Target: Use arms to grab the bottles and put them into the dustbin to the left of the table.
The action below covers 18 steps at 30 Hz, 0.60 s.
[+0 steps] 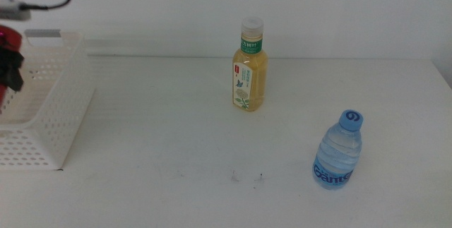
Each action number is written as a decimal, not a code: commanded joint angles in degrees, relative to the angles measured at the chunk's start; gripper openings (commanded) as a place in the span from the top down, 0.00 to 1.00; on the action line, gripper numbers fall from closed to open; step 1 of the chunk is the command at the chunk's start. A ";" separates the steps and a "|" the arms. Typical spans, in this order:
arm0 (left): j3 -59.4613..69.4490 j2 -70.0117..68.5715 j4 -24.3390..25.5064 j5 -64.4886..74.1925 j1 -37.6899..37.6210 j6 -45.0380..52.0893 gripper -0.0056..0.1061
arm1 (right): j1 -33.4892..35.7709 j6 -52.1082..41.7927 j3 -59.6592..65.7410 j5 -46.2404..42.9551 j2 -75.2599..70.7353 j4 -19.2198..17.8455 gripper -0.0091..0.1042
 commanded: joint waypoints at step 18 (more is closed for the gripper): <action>-1.37 -1.76 1.20 -2.66 -4.82 -5.62 0.11 | -0.30 -0.33 0.18 -0.52 -0.23 -0.39 0.16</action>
